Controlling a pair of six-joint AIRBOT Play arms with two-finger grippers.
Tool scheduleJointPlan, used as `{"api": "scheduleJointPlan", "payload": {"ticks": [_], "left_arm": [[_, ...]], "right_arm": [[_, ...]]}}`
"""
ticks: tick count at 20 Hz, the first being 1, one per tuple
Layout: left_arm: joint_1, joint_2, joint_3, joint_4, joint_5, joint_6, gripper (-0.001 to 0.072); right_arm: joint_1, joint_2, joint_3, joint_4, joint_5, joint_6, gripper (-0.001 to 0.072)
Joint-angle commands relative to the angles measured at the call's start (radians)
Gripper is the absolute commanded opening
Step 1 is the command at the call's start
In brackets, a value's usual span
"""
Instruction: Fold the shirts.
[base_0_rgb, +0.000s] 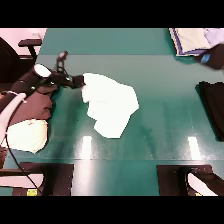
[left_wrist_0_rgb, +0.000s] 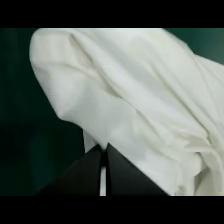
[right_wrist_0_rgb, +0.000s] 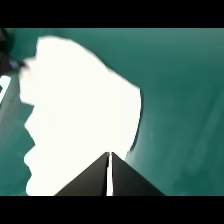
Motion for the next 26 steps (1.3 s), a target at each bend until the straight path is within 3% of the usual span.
{"api": "scheduleJointPlan", "payload": {"ticks": [1,2,3,5,9,17,18,19,21,23,26], "left_arm": [[0.044,0.071,0.082,0.095,-0.056,0.013,0.0027],[0.044,0.081,0.098,0.119,-0.06,0.013,0.0027],[0.043,0.085,0.105,0.121,-0.066,0.013,0.0028],[0.044,0.084,0.107,0.122,-0.08,0.013,0.0028],[0.043,0.083,0.107,0.129,-0.102,0.013,0.0028],[0.043,0.083,0.107,0.167,-0.119,0.013,0.0028],[0.044,0.083,0.107,0.171,-0.119,0.013,0.0027],[0.043,0.083,0.107,0.175,-0.12,0.013,0.0028],[0.043,0.083,0.107,0.186,-0.124,0.013,0.0028],[0.044,0.093,0.113,0.233,-0.14,0.012,0.0027],[0.044,0.176,0.163,0.367,-0.166,0.009,0.0027]], "right_arm": [[0.009,0.021,-0.364,0.029,-0.095,0.06,0.0531],[0.024,0.003,-0.472,0.05,-0.148,0.06,0.0577],[0.054,-0.03,-0.574,0.093,-0.221,0.059,0.0575],[0.142,-0.119,-0.702,0.193,-0.376,0.019,0.0483],[0.269,-0.333,-0.685,0.327,-0.616,-0.006,0.048],[0.311,-0.679,-0.312,0.352,-0.622,-0.011,0.0429],[0.311,-0.715,-0.27,0.352,-0.597,-0.011,0.0403],[0.311,-0.743,-0.234,0.351,-0.572,-0.011,0.0257],[0.319,-0.779,-0.172,0.346,-0.558,-0.014,0.0032],[0.316,-0.775,-0.106,0.299,-0.561,-0.014,0.0015],[0.269,-0.671,0.017,0.095,-0.511,-0.013,0.0014]]}}
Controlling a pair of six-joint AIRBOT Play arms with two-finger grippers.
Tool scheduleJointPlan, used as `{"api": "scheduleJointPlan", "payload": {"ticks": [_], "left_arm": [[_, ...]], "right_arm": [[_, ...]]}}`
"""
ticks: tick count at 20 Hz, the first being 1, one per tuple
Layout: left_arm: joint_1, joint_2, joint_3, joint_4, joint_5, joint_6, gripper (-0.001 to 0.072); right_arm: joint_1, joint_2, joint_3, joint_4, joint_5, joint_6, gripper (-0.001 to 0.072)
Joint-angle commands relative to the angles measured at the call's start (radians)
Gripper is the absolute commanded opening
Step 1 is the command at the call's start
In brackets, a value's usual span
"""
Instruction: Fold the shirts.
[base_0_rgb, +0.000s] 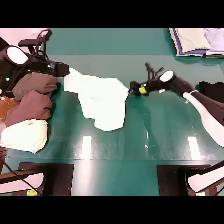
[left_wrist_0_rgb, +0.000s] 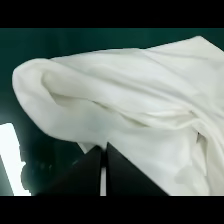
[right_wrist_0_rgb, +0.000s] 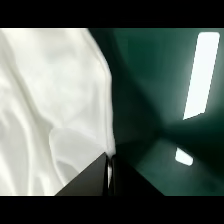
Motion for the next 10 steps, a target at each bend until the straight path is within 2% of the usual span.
{"api": "scheduleJointPlan", "payload": {"ticks": [1,6,10], "left_arm": [[0.001,0.096,0.064,0.148,-0.029,-0.002,0.0027],[0.0,0.33,0.278,0.171,-0.047,-0.001,0.0027],[0.0,0.507,0.434,0.167,-0.087,-0.002,0.0027]], "right_arm": [[-0.054,0.102,0.148,-0.207,0.065,0.002,0.0014],[-0.168,0.407,0.36,-0.412,0.253,0.001,0.0014],[-0.214,0.607,0.51,-0.485,0.377,0.001,0.0014]]}}
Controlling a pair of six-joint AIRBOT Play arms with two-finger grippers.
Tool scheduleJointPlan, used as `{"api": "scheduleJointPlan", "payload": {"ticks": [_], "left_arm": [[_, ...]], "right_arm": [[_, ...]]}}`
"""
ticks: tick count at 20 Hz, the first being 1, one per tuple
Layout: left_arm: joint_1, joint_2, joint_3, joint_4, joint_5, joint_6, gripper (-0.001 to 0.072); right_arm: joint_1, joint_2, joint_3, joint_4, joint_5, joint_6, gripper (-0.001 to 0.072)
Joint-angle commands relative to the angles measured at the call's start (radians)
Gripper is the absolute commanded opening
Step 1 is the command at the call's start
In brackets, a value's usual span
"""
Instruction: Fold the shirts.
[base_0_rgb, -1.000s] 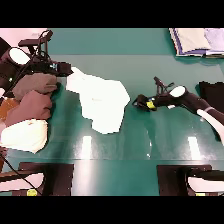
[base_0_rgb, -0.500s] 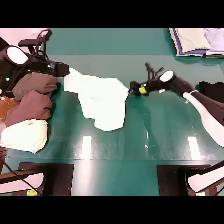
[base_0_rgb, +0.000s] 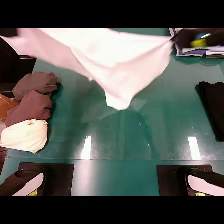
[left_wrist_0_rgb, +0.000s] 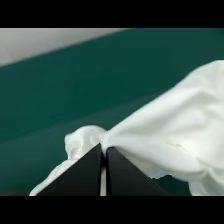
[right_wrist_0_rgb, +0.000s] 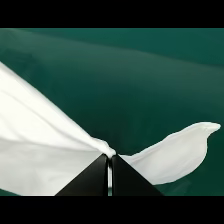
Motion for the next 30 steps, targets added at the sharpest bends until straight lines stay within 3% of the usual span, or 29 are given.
{"api": "scheduleJointPlan", "payload": {"ticks": [1,9,13,17,20,22,27,28,30], "left_arm": [[0.0,0.148,0.137,0.014,-0.041,-0.001,0.0027],[0.0,0.203,0.287,-0.065,-0.161,-0.018,0.0027],[0.0,0.09,0.235,-0.068,-0.389,-0.047,0.0027],[0.0,-0.058,-0.083,-0.163,-0.514,-0.042,0.0027],[0.0,-0.169,-0.397,-0.224,-0.468,0.021,0.0027],[0.0,-0.254,-0.552,-0.211,-0.326,0.082,0.0028],[0.0,-0.416,-0.588,-0.17,-0.012,0.096,0.0028],[0.0,-0.418,-0.583,-0.169,-0.014,0.097,0.0028],[0.0,-0.414,-0.548,-0.169,-0.159,0.096,0.0027]], "right_arm": [[-0.05,0.175,0.135,-0.087,0.127,0.001,0.0014],[-0.218,0.289,0.289,-0.083,0.21,0.013,0.0013],[-0.231,0.145,0.305,-0.075,0.309,0.024,0.0013],[-0.135,-0.081,0.171,-0.075,0.384,0.024,0.0014],[-0.096,-0.262,0.051,-0.076,0.397,0.022,0.0013],[-0.095,-0.36,-0.003,-0.075,0.343,0.021,0.0013],[-0.095,-0.485,-0.017,-0.075,0.283,0.021,0.0013],[-0.095,-0.481,-0.017,-0.075,0.283,0.021,0.0013],[-0.101,-0.452,-0.017,-0.079,0.296,0.019,0.0013]]}}
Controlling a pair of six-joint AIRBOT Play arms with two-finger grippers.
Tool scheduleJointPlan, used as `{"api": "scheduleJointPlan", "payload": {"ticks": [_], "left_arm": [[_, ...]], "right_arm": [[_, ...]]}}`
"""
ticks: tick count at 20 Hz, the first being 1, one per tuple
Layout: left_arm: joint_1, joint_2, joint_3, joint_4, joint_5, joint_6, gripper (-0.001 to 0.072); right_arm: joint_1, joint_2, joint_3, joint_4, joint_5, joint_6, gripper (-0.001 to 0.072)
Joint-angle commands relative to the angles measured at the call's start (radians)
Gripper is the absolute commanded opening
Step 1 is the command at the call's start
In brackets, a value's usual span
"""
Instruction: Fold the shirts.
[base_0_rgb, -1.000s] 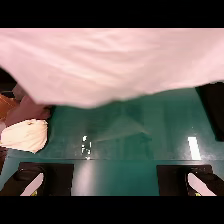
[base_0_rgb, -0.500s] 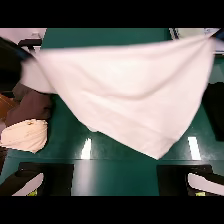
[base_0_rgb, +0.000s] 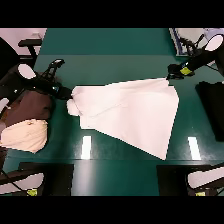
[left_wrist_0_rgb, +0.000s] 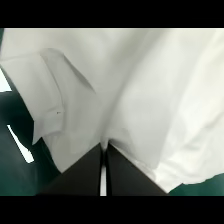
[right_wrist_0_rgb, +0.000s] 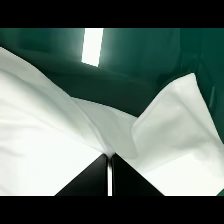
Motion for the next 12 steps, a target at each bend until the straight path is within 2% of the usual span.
{"api": "scheduleJointPlan", "payload": {"ticks": [1,2,5,7,11,12], "left_arm": [[-0.001,-0.012,0.014,0.003,-0.14,0.01,0.0026],[-0.008,0.019,0.002,0.001,-0.189,0.01,0.0026],[-0.054,0.19,-0.133,0.003,-0.198,0.002,0.0026],[-0.083,0.306,-0.244,-0.01,-0.241,-0.047,0.0026],[-0.084,0.449,-0.372,-0.148,-0.311,-0.055,0.0042],[-0.084,0.457,-0.371,-0.149,-0.294,-0.058,0.0331]], "right_arm": [[-0.003,0.016,-0.007,-0.005,0.01,-0.002,0.0013],[-0.003,0.038,-0.007,-0.01,0.014,-0.002,0.0013],[-0.003,0.098,-0.008,-0.01,0.018,-0.003,0.0013],[-0.003,0.124,-0.008,-0.009,0.029,-0.003,0.0013],[-0.003,0.157,-0.008,-0.009,0.05,-0.002,0.0014],[-0.003,0.162,-0.008,-0.009,0.05,-0.002,0.0014]]}}
